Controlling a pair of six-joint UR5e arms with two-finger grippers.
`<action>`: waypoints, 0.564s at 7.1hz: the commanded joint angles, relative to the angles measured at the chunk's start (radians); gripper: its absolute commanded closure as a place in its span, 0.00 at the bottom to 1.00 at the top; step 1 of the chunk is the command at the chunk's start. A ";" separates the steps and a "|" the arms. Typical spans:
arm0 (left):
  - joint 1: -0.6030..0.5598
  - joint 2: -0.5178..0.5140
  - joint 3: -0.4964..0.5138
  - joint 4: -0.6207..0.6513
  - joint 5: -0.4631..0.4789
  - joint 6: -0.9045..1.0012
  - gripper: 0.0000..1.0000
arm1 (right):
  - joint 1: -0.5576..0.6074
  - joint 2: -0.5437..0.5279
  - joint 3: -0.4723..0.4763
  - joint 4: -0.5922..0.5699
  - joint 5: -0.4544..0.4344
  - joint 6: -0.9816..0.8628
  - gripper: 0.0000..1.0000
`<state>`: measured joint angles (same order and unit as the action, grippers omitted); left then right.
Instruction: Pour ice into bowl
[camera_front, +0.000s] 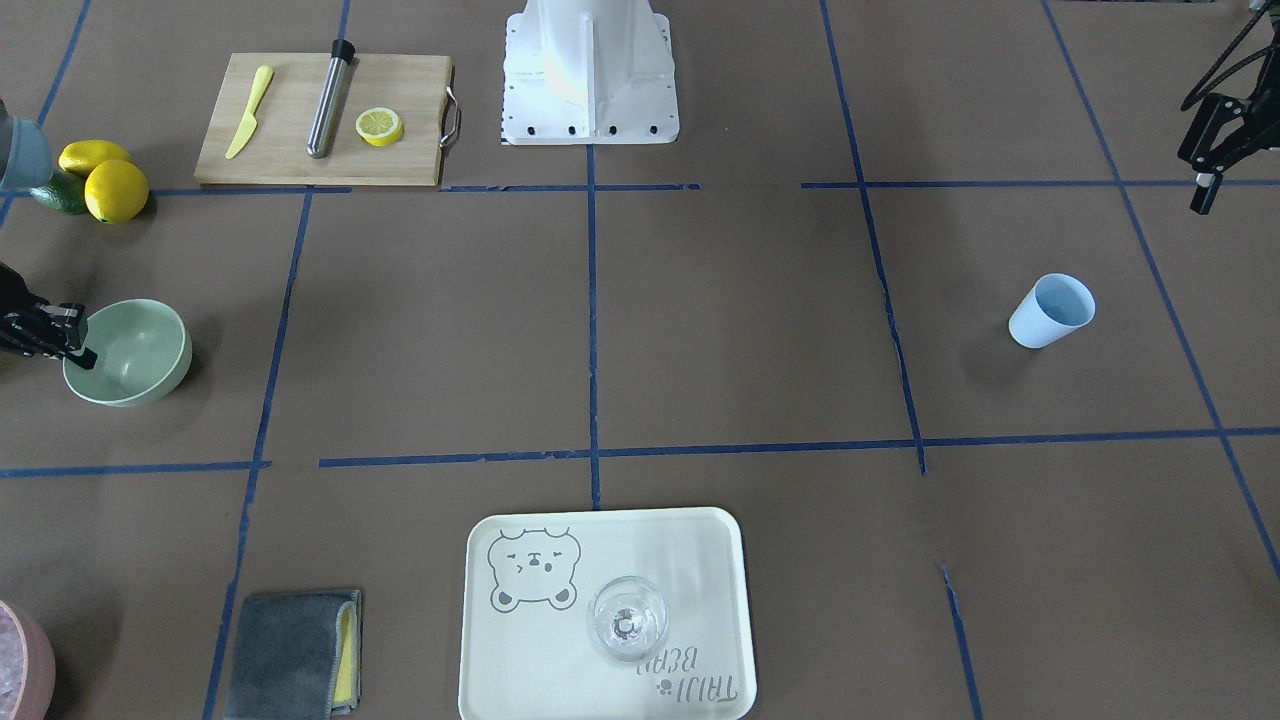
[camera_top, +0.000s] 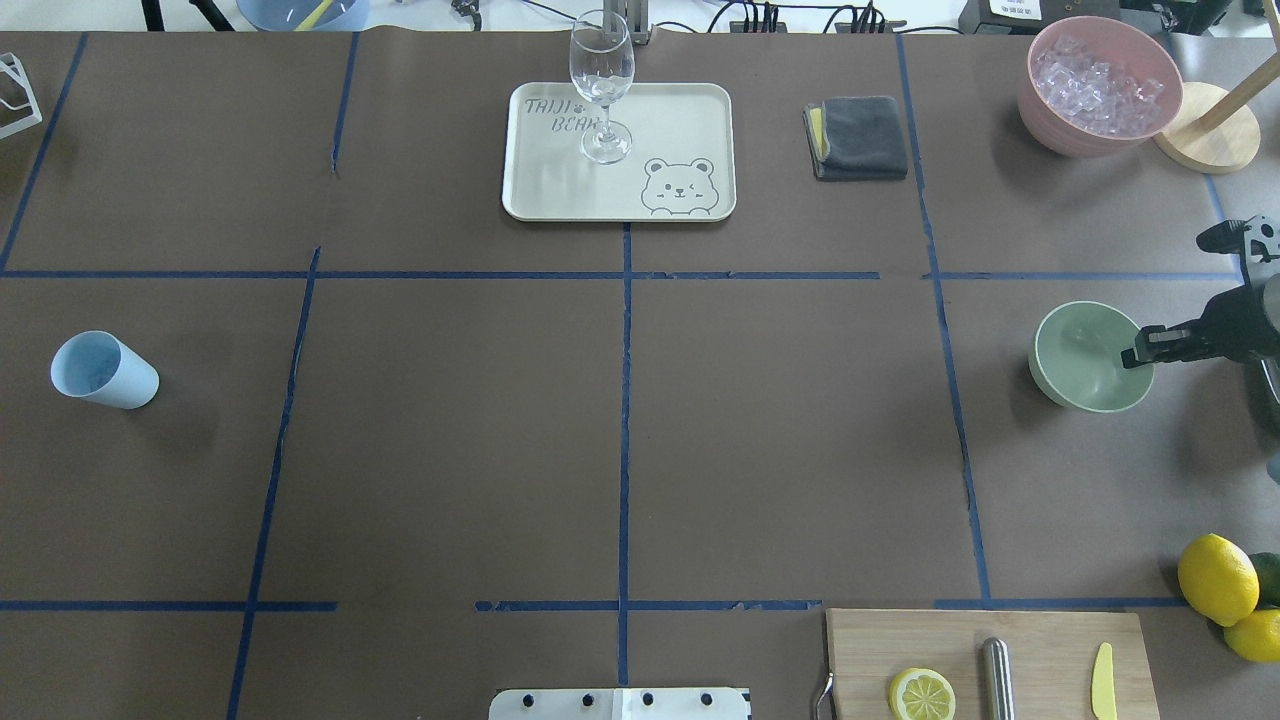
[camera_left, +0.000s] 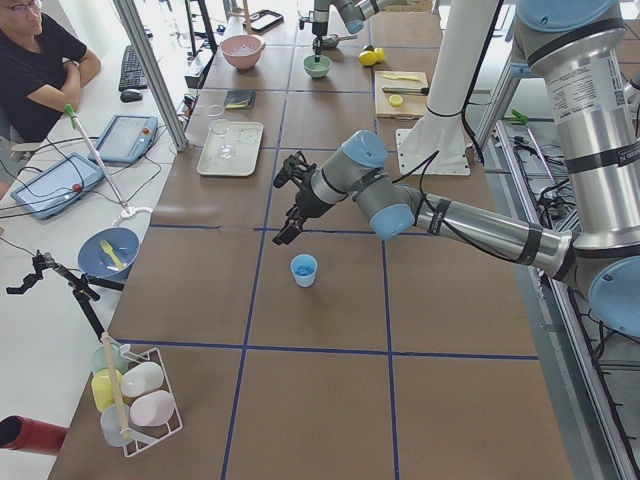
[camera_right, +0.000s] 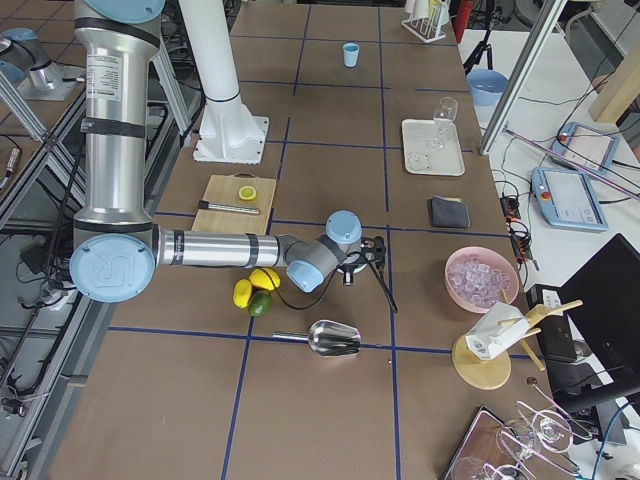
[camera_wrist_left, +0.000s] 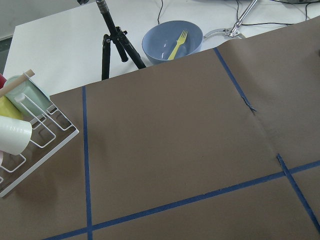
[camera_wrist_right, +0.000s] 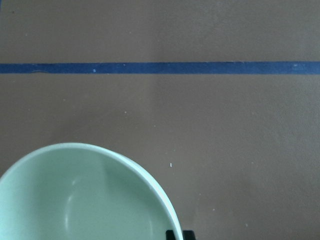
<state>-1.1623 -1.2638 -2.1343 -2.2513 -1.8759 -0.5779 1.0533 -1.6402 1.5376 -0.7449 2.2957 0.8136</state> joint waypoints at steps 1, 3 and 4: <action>0.114 0.021 -0.003 -0.036 0.094 -0.150 0.00 | 0.046 0.034 0.053 -0.071 0.094 0.021 1.00; 0.209 0.128 -0.003 -0.150 0.171 -0.247 0.00 | 0.047 0.126 0.172 -0.288 0.097 0.077 1.00; 0.251 0.199 -0.003 -0.254 0.205 -0.301 0.00 | 0.012 0.163 0.211 -0.316 0.096 0.160 1.00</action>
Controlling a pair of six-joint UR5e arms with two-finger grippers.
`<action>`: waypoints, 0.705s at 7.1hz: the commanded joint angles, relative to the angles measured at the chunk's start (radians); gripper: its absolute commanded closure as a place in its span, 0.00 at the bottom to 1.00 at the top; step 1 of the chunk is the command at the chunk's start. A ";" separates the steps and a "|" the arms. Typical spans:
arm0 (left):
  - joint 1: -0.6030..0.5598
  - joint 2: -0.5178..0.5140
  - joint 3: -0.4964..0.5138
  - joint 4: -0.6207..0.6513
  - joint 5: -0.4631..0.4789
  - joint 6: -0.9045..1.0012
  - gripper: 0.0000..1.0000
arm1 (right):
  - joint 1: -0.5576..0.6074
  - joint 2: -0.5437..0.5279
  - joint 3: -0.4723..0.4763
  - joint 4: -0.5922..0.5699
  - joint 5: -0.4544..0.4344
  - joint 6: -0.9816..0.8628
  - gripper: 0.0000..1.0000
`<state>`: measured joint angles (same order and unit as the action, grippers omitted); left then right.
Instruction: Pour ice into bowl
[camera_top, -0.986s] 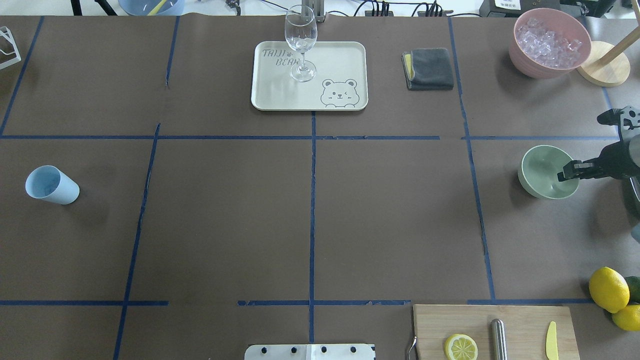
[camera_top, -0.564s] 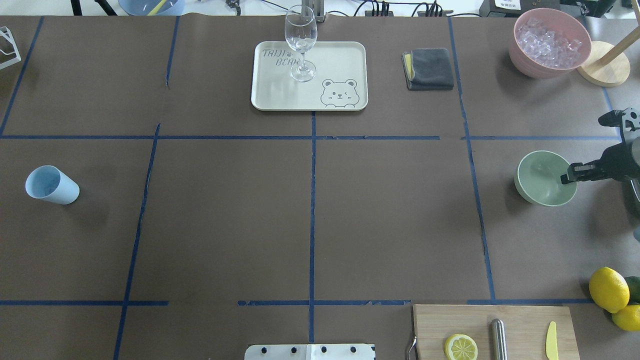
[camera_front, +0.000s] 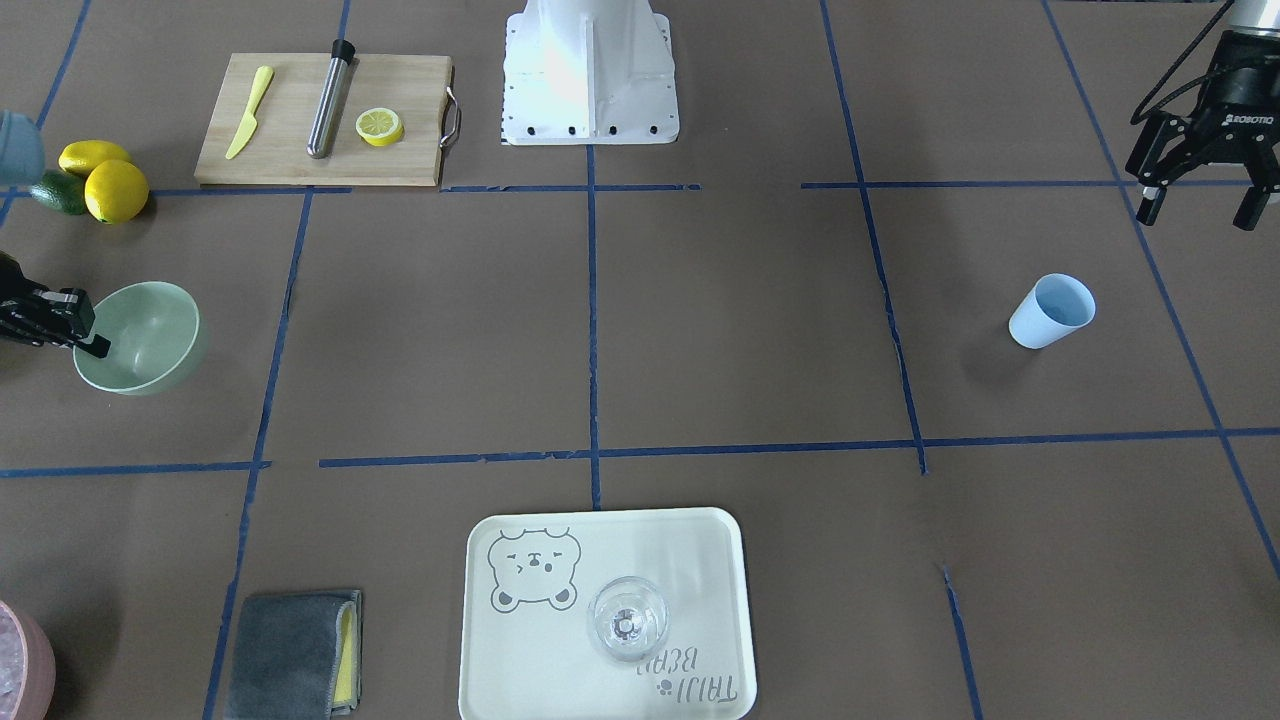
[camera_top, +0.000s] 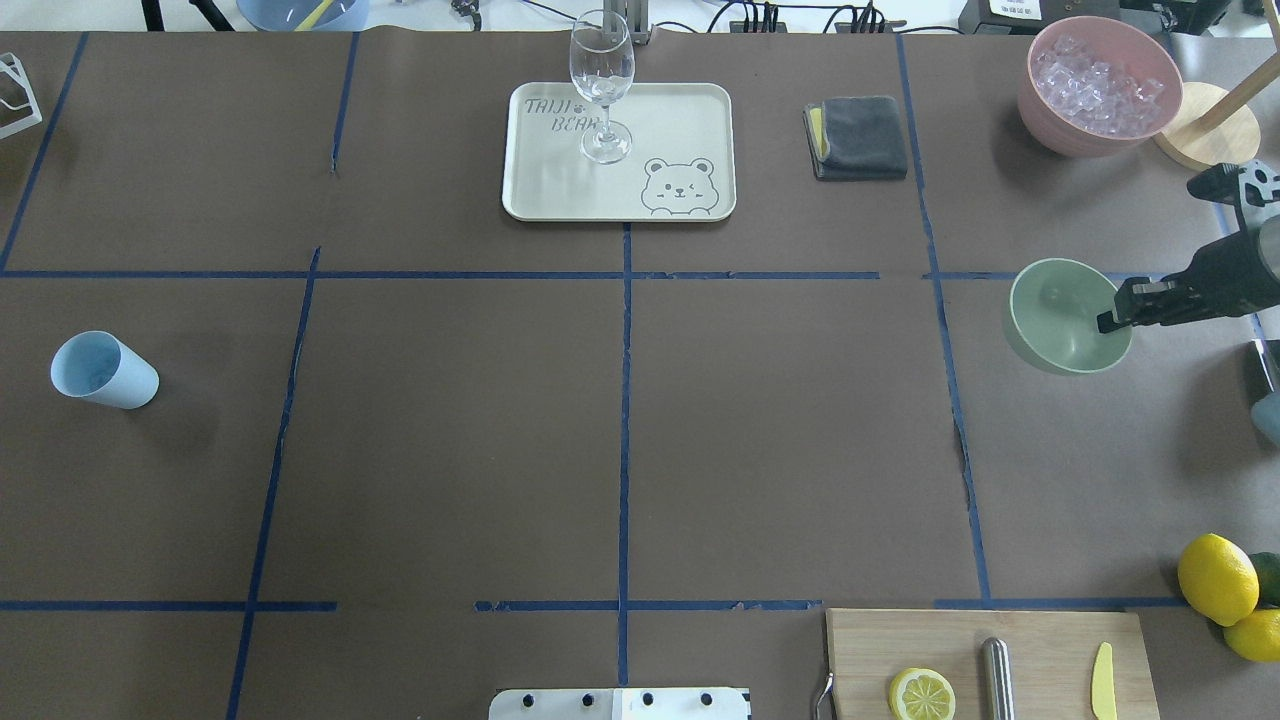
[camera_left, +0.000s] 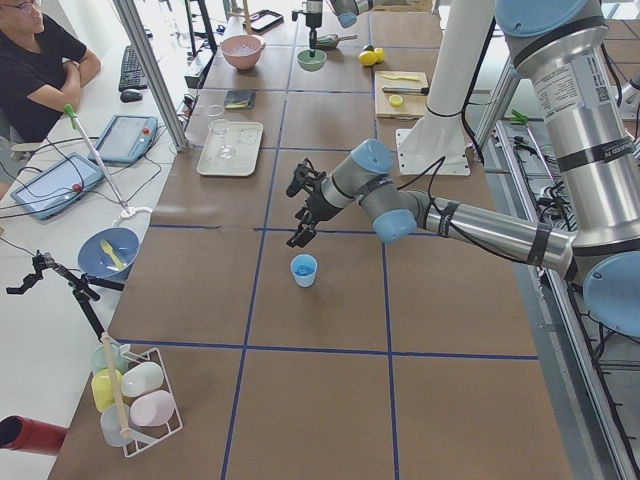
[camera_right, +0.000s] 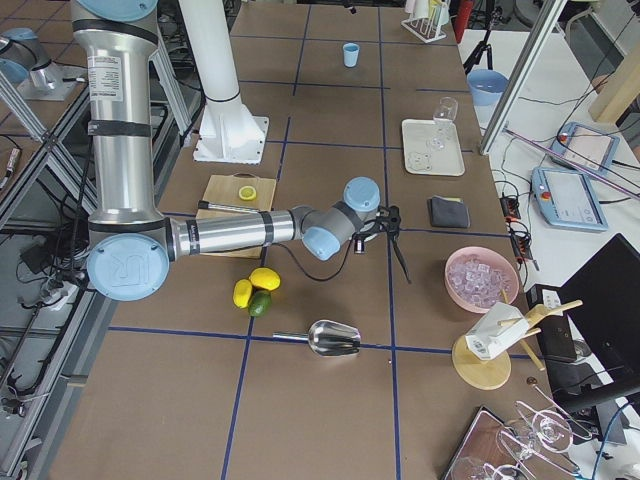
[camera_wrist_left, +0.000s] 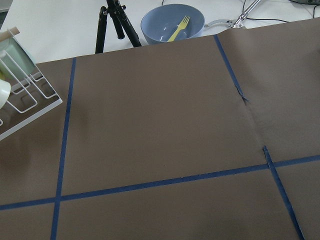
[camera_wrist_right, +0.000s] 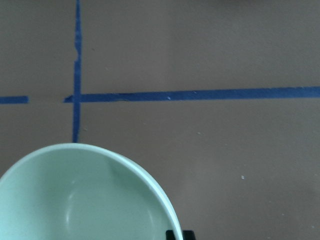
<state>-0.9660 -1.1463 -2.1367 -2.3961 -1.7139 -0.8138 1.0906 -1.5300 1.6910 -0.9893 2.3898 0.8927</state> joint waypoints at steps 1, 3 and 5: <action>0.140 0.103 0.003 -0.138 0.128 -0.144 0.00 | -0.097 0.104 0.082 -0.072 -0.020 0.232 1.00; 0.298 0.118 0.012 -0.140 0.306 -0.303 0.00 | -0.238 0.221 0.085 -0.074 -0.110 0.462 1.00; 0.567 0.125 0.076 -0.153 0.531 -0.562 0.00 | -0.323 0.322 0.087 -0.157 -0.196 0.545 1.00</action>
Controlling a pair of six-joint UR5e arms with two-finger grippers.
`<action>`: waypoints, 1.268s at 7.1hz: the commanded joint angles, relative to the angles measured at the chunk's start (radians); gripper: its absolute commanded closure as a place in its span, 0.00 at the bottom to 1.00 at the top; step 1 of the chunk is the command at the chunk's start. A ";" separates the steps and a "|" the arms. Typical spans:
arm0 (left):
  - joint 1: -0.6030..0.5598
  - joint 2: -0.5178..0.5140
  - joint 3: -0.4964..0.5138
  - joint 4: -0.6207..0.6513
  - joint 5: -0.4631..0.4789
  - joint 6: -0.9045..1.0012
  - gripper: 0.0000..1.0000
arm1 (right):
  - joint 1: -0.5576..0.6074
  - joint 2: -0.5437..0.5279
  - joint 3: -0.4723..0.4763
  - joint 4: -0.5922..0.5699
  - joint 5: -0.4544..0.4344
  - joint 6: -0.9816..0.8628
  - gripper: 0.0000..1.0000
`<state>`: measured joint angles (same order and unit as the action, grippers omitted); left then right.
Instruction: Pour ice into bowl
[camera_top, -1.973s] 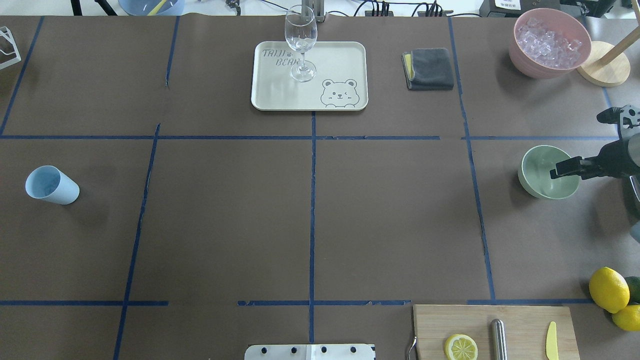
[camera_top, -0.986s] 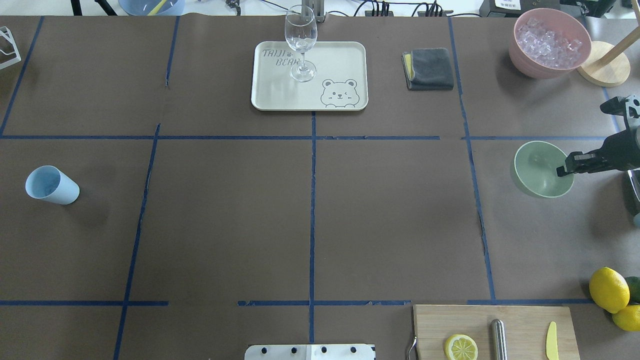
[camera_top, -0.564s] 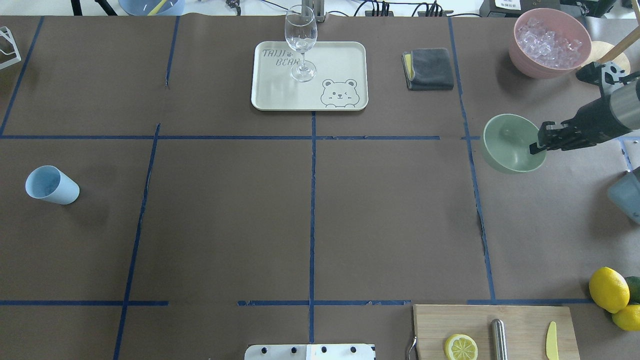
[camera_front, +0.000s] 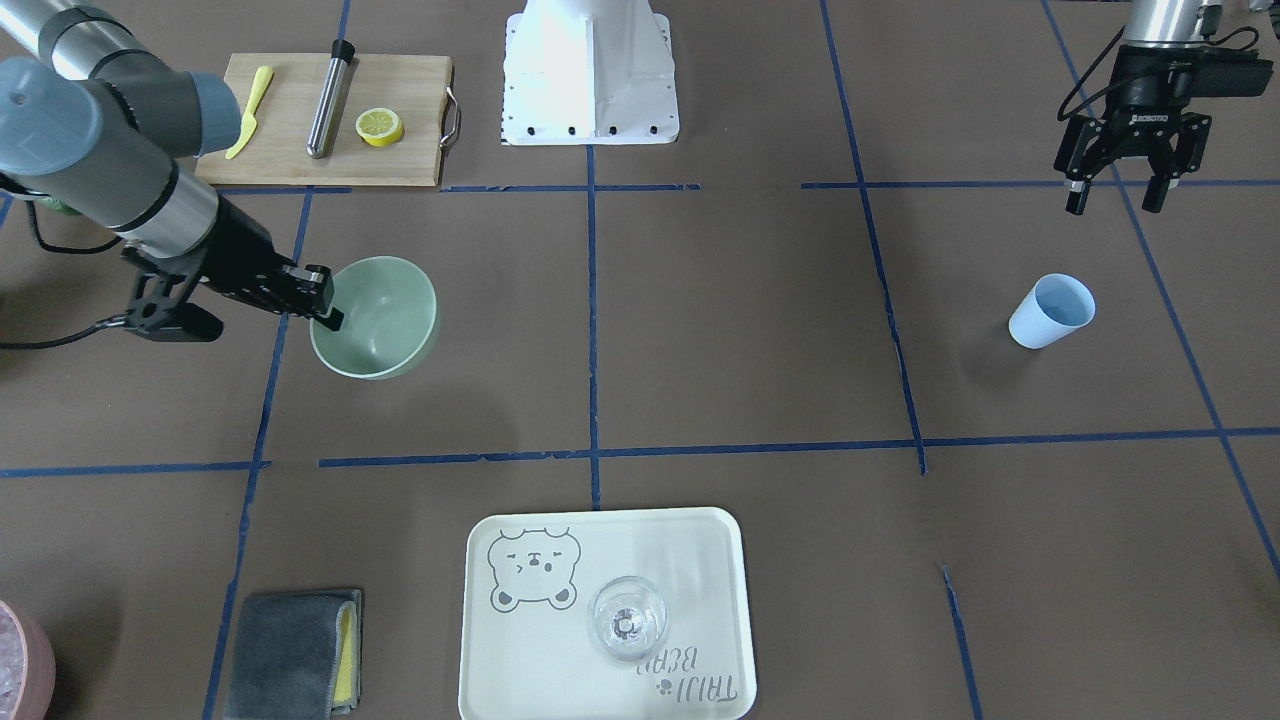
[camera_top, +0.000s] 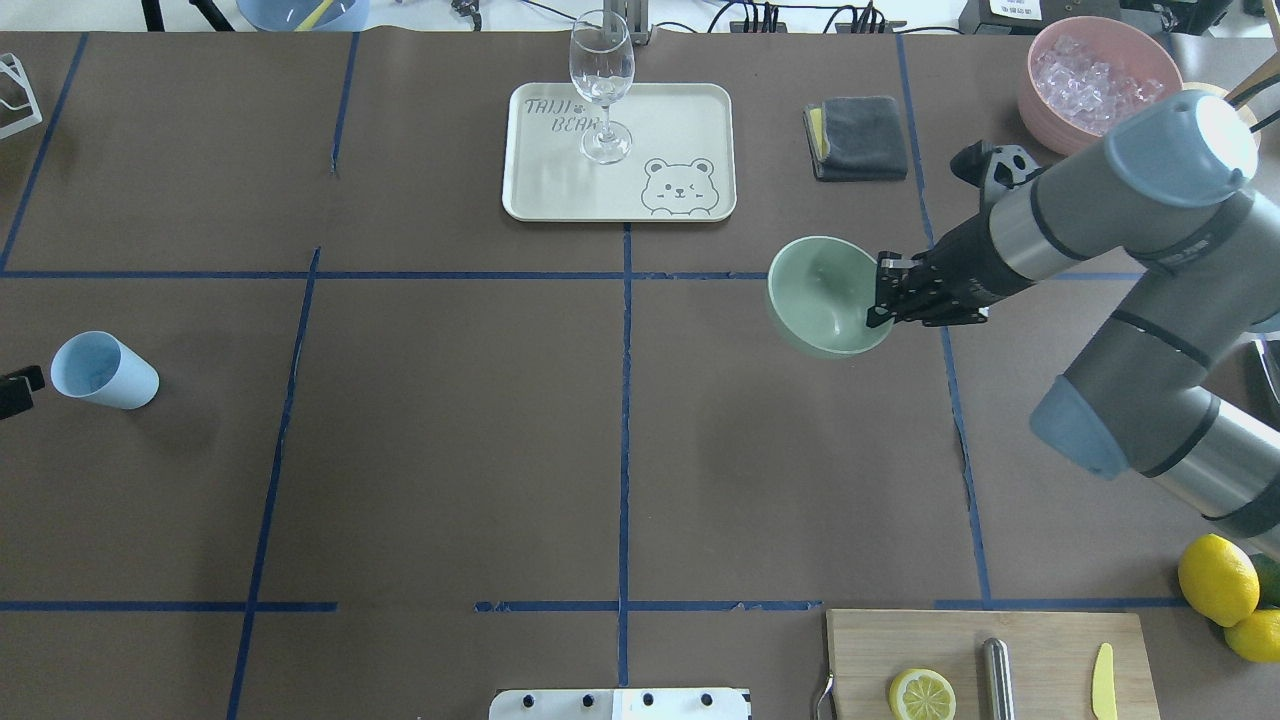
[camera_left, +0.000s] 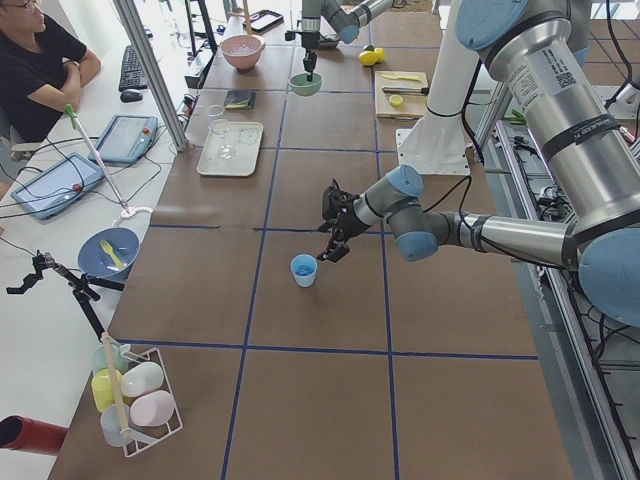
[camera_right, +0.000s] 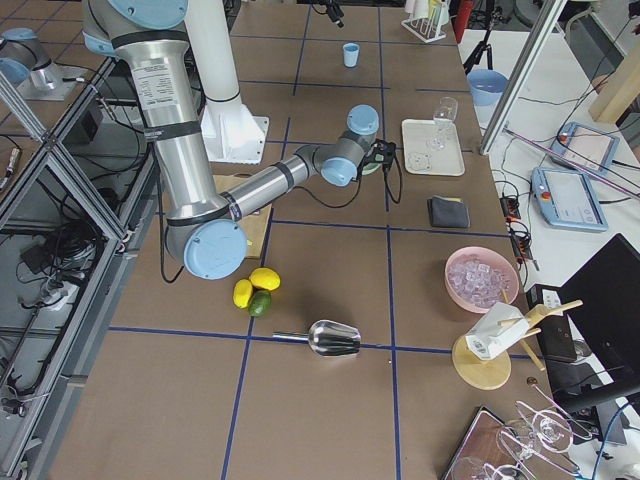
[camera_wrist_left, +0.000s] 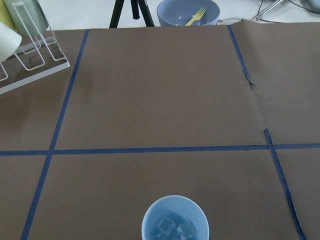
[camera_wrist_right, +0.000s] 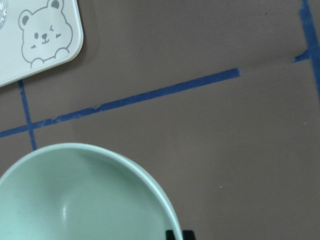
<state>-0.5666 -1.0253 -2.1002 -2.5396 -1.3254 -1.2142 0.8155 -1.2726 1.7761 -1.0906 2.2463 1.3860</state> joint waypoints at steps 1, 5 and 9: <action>0.276 0.004 0.096 -0.014 0.267 -0.248 0.00 | -0.087 0.102 0.038 -0.156 -0.079 0.053 1.00; 0.341 -0.152 0.294 -0.011 0.527 -0.275 0.01 | -0.239 0.245 0.063 -0.320 -0.203 0.143 1.00; 0.341 -0.243 0.419 -0.016 0.676 -0.272 0.04 | -0.266 0.271 0.056 -0.350 -0.229 0.145 1.00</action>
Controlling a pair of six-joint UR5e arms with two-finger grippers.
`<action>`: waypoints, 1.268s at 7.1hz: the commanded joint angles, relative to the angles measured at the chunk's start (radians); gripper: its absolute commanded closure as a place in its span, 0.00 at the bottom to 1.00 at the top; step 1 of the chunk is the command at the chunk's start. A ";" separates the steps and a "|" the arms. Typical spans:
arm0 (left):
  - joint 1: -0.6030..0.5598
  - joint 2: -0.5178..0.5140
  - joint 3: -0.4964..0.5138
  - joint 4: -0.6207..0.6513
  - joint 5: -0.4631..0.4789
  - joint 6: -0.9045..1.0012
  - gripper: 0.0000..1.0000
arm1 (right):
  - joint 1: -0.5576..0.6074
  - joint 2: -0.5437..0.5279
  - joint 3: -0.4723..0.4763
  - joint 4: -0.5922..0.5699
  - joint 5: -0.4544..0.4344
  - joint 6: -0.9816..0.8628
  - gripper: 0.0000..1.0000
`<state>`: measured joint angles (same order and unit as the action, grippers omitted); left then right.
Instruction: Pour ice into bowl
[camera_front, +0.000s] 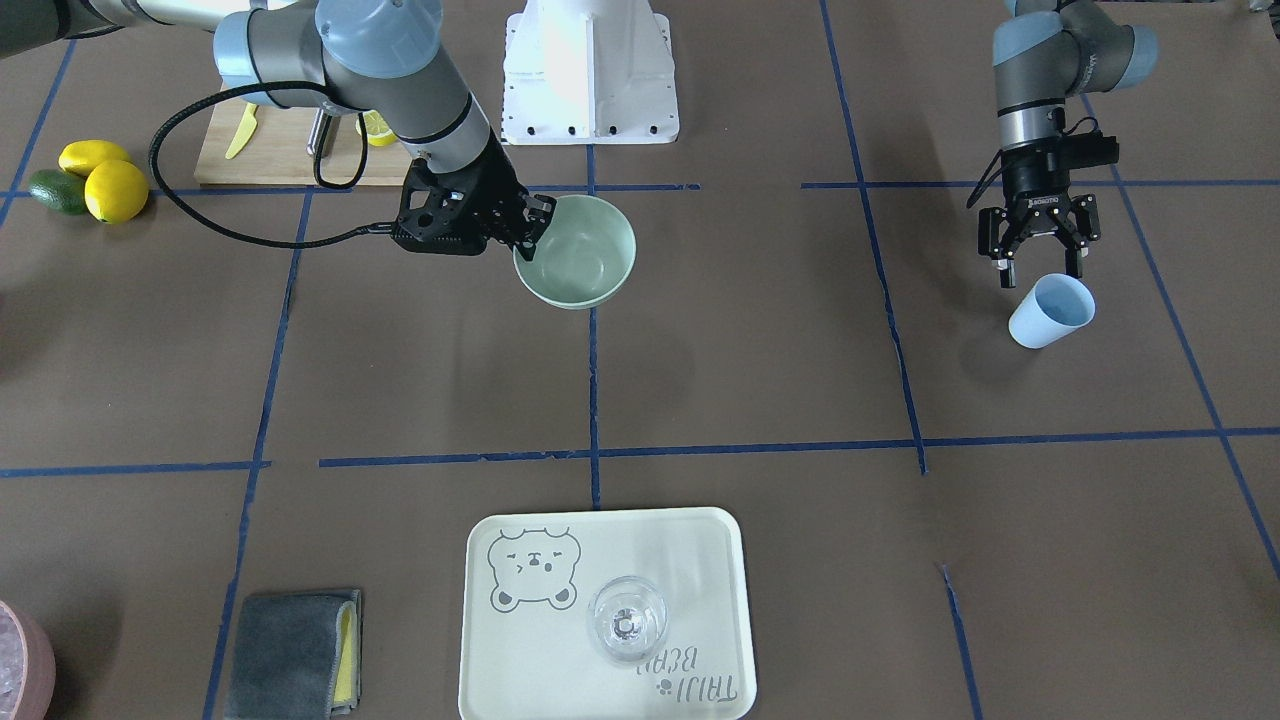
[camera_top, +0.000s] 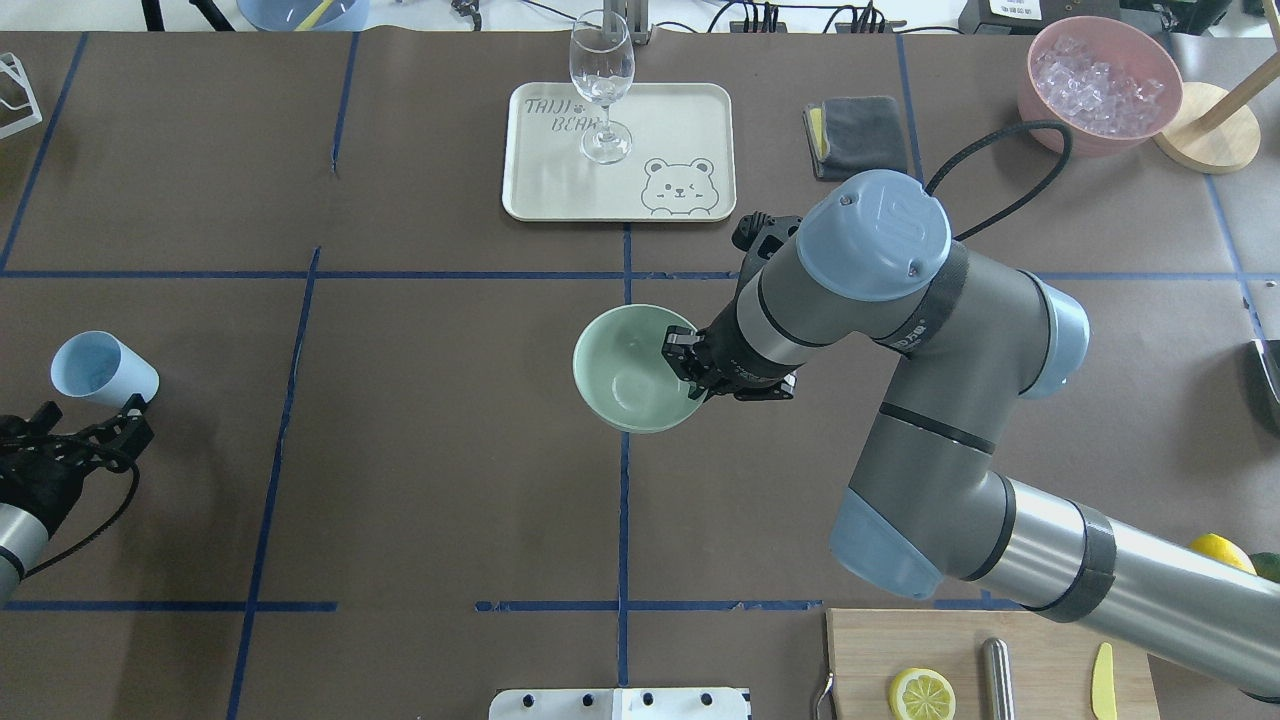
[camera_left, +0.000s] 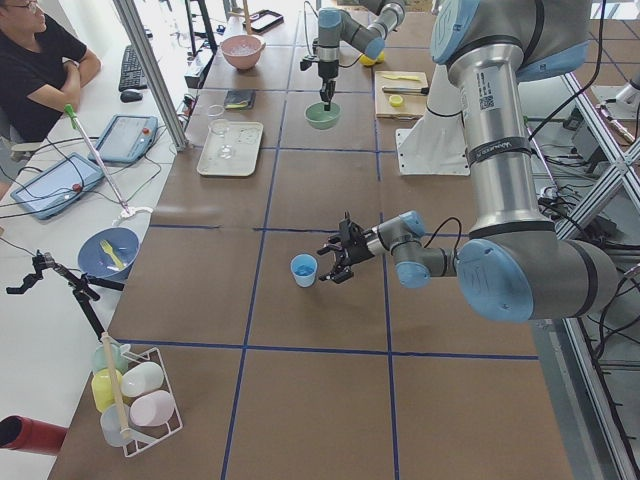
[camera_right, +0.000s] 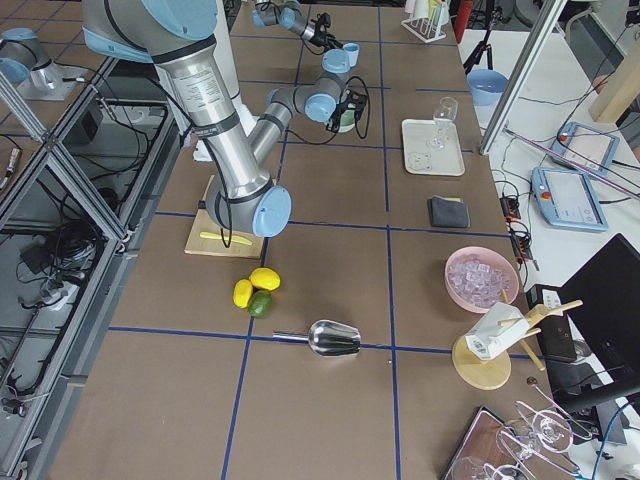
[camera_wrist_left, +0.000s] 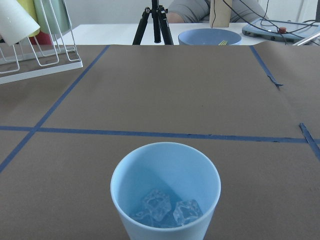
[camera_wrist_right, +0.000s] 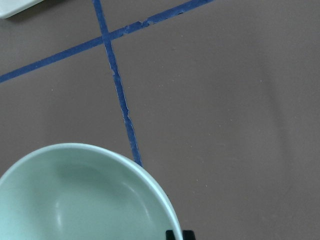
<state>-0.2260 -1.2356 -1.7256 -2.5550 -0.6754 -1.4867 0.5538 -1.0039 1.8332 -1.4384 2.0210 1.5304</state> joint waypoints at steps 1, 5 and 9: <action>-0.001 -0.057 0.070 -0.001 0.028 0.002 0.04 | -0.009 0.007 -0.002 -0.002 -0.004 0.002 1.00; -0.051 -0.093 0.127 -0.004 0.048 0.002 0.04 | -0.014 0.014 -0.002 -0.003 -0.010 0.002 1.00; -0.096 -0.160 0.191 -0.004 0.045 0.009 0.04 | -0.017 0.013 -0.002 -0.004 -0.010 0.002 1.00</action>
<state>-0.3179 -1.3631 -1.5580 -2.5587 -0.6293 -1.4808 0.5374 -0.9909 1.8316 -1.4418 2.0111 1.5325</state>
